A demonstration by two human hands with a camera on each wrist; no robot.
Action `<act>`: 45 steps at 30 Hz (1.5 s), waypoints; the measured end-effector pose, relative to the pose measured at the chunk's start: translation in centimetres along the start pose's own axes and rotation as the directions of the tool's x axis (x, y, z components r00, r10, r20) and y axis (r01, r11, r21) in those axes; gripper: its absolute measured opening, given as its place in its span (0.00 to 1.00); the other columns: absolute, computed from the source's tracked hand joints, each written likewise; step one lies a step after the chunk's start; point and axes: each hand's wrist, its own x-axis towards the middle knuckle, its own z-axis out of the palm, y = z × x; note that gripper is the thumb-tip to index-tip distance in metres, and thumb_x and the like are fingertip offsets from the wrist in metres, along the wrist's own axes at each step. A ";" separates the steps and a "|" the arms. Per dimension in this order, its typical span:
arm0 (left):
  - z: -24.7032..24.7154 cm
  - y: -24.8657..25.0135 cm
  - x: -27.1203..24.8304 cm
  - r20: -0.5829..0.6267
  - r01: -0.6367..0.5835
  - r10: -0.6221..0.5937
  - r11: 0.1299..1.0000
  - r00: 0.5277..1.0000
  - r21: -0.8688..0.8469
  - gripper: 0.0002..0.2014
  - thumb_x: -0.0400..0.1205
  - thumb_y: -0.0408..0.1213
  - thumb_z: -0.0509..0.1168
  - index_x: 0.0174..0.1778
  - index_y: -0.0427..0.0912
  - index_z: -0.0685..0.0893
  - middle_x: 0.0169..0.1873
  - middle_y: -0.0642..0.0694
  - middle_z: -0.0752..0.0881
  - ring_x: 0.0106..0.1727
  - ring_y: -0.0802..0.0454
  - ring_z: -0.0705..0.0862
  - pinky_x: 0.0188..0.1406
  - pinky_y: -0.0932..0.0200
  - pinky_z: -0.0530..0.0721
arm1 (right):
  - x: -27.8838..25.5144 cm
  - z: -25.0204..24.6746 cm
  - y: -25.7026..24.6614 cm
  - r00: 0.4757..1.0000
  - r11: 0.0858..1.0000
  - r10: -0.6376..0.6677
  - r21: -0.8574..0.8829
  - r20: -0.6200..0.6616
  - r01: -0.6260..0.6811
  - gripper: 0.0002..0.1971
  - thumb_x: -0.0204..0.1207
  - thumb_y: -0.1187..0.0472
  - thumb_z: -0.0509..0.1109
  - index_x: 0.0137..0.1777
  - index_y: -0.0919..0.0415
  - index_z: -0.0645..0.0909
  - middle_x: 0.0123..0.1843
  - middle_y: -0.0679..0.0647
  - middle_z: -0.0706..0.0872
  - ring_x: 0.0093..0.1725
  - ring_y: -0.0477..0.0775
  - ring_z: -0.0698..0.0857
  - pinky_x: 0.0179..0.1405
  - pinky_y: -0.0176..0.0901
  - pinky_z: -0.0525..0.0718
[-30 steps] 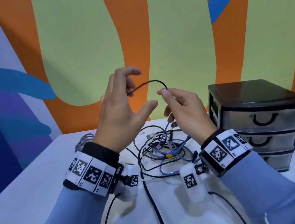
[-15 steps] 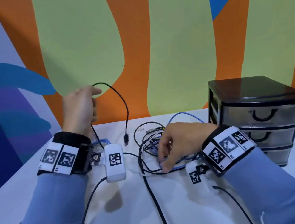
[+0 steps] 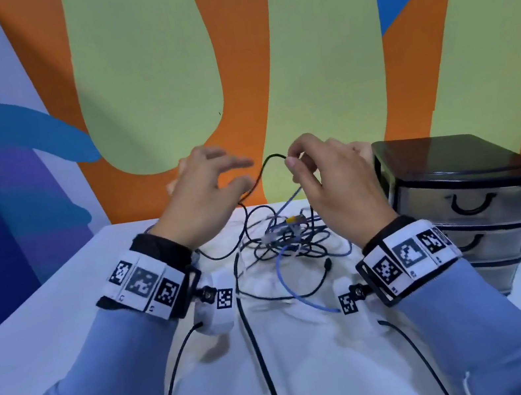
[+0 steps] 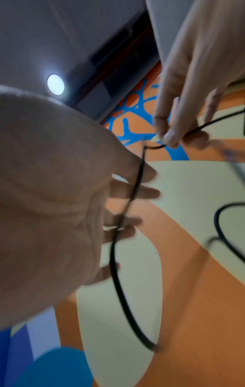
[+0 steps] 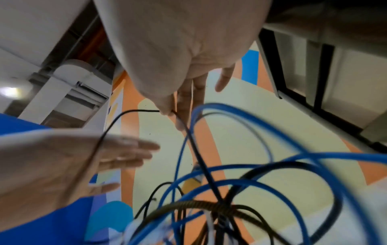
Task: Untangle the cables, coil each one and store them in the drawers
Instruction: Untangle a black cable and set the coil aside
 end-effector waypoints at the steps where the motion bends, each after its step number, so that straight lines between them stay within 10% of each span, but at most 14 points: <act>1: 0.3 0.5 -0.1 -0.026 -0.063 0.061 0.997 0.998 -0.055 0.20 0.82 0.60 0.61 0.66 0.65 0.89 0.72 0.54 0.79 0.79 0.53 0.73 0.83 0.38 0.68 | 0.1 0.0 -0.2 0.999 0.999 -0.020 0.031 -0.025 0.020 0.08 0.92 0.49 0.60 0.57 0.47 0.79 0.39 0.43 0.87 0.45 0.50 0.83 0.63 0.60 0.72; 6: 1.4 3.3 -1.0 0.000 -0.040 0.052 0.759 0.999 -0.650 0.19 0.96 0.42 0.55 0.59 0.38 0.90 0.41 0.37 0.90 0.37 0.42 0.85 0.37 0.48 0.79 | -0.1 0.3 -0.9 0.999 0.943 -0.022 0.332 -0.048 0.037 0.06 0.92 0.55 0.64 0.59 0.55 0.81 0.27 0.44 0.74 0.29 0.51 0.74 0.30 0.51 0.70; 11: 0.3 2.6 -0.7 -0.074 -0.069 0.029 0.784 0.997 -0.617 0.26 0.90 0.56 0.65 0.51 0.34 0.93 0.24 0.43 0.78 0.22 0.50 0.68 0.22 0.63 0.62 | -0.3 0.2 -1.4 0.999 0.930 0.028 0.367 0.033 -0.039 0.07 0.91 0.50 0.64 0.56 0.50 0.80 0.26 0.49 0.71 0.29 0.56 0.73 0.31 0.58 0.73; 17: -0.8 2.5 -0.7 -0.320 -0.324 0.159 0.754 0.934 -0.571 0.14 0.91 0.39 0.69 0.44 0.34 0.91 0.23 0.49 0.69 0.24 0.52 0.64 0.24 0.63 0.63 | -0.8 -0.3 -3.3 0.900 0.585 -0.030 0.738 0.434 -0.336 0.06 0.88 0.59 0.71 0.55 0.62 0.79 0.37 0.65 0.92 0.36 0.58 0.89 0.46 0.55 0.86; 21: -1.7 3.0 -1.0 -0.469 -0.435 0.164 0.706 0.868 -0.559 0.14 0.93 0.37 0.65 0.44 0.35 0.88 0.24 0.41 0.68 0.25 0.48 0.63 0.25 0.62 0.64 | -1.4 0.7 -2.9 0.799 0.718 -0.102 0.600 0.593 -0.354 0.07 0.87 0.60 0.72 0.51 0.64 0.80 0.41 0.59 0.95 0.42 0.57 0.94 0.53 0.55 0.90; 25: -2.7 2.9 -1.1 -0.623 -0.489 0.050 0.668 0.781 -0.560 0.15 0.94 0.38 0.63 0.42 0.40 0.84 0.25 0.41 0.66 0.25 0.47 0.61 0.23 0.59 0.62 | -0.8 1.5 -0.2 0.869 0.943 -0.009 0.293 0.495 -0.157 0.09 0.90 0.51 0.64 0.48 0.50 0.80 0.42 0.49 0.93 0.40 0.53 0.88 0.47 0.61 0.88; 32: -2.8 1.8 -0.6 -0.693 -0.414 -0.174 0.692 0.699 -0.591 0.17 0.94 0.44 0.61 0.39 0.45 0.81 0.27 0.47 0.65 0.26 0.46 0.60 0.22 0.57 0.61 | -0.6 0.7 0.6 0.966 0.976 0.078 0.179 0.247 -0.124 0.18 0.76 0.37 0.78 0.34 0.48 0.87 0.31 0.47 0.88 0.37 0.53 0.85 0.37 0.52 0.84; 36: -3.2 -1.4 0.5 -0.474 -0.017 -0.397 0.753 0.786 -0.658 0.13 0.91 0.38 0.66 0.40 0.42 0.86 0.29 0.48 0.78 0.25 0.53 0.73 0.23 0.60 0.69 | -0.5 0.4 0.9 0.998 0.979 0.059 0.194 0.025 -0.063 0.23 0.80 0.36 0.74 0.30 0.50 0.87 0.23 0.54 0.78 0.28 0.58 0.73 0.29 0.55 0.78; 39: -2.7 -2.6 0.5 -0.369 0.190 -0.362 0.884 0.856 -0.426 0.13 0.82 0.29 0.68 0.58 0.48 0.91 0.45 0.46 0.87 0.41 0.52 0.84 0.41 0.56 0.80 | -0.4 0.2 1.0 0.998 0.992 0.061 0.114 0.007 -0.062 0.25 0.83 0.35 0.71 0.35 0.53 0.90 0.24 0.55 0.78 0.28 0.59 0.76 0.27 0.53 0.76; 42: -1.6 -0.4 -0.2 -0.383 -0.020 -0.001 0.998 0.924 -0.053 0.28 0.77 0.30 0.65 0.73 0.56 0.86 0.68 0.49 0.83 0.71 0.54 0.80 0.72 0.56 0.76 | -0.5 0.1 0.5 0.985 0.997 0.077 -0.019 0.156 -0.075 0.29 0.83 0.34 0.69 0.30 0.57 0.82 0.23 0.57 0.73 0.30 0.62 0.75 0.25 0.48 0.64; 45: 0.3 2.1 -0.8 -0.094 -0.298 0.297 0.954 0.950 0.005 0.24 0.80 0.36 0.67 0.73 0.54 0.88 0.72 0.52 0.85 0.76 0.57 0.80 0.79 0.58 0.72 | -0.6 -0.2 -0.5 0.964 0.995 0.094 -0.012 0.248 -0.094 0.27 0.81 0.37 0.73 0.25 0.51 0.79 0.22 0.54 0.71 0.29 0.58 0.73 0.25 0.46 0.62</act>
